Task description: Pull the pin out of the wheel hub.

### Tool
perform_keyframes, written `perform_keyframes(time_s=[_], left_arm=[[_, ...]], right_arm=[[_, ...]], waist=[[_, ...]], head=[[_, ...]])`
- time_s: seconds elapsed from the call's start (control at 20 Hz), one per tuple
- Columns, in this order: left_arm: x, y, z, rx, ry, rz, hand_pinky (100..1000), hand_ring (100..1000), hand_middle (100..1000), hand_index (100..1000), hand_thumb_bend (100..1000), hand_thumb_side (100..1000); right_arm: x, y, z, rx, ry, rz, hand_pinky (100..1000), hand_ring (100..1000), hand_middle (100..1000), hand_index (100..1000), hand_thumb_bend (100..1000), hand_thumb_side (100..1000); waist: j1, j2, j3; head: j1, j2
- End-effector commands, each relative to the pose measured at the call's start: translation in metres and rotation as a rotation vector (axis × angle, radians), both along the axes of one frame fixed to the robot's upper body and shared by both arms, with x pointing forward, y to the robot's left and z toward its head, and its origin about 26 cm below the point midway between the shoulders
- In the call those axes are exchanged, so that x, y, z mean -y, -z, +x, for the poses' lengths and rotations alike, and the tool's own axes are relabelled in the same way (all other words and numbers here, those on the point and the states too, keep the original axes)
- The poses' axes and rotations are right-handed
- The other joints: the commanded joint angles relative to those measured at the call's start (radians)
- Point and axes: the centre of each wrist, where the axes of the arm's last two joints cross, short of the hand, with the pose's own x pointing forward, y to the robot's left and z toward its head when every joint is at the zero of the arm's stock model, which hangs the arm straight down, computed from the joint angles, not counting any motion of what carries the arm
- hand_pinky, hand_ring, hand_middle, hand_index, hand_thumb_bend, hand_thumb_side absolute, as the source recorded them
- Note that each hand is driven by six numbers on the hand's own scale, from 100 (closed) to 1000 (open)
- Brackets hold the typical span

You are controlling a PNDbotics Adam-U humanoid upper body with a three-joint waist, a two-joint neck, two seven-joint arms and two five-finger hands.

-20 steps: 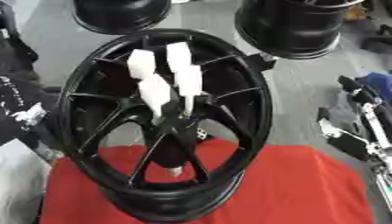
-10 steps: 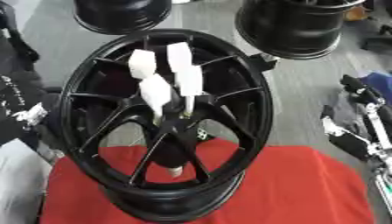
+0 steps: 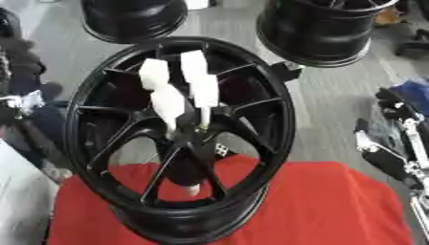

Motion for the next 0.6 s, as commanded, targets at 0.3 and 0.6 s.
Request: perform_keyframes(time_s=[0.3,0.6], left_arm=[[0.031,-0.072,0.031,-0.047,0.122,0.559,754,712,722,856,682,312],[0.063,-0.065,0.072,-0.122,0.194,0.686,758,701,717,844,676,304]], right_arm=[[0.006,0.002,-0.001,-0.023,-0.023,-0.016,785,851,849,948,100,430],[0.007,0.007,-0.004,-0.045,-0.028,-0.019,784,849,848,947,100,442]], waist=[[0.015,-0.038,-0.009],[0.027,-0.046,-0.010]], head=[[0.012,0.006],[-0.016,0.006]])
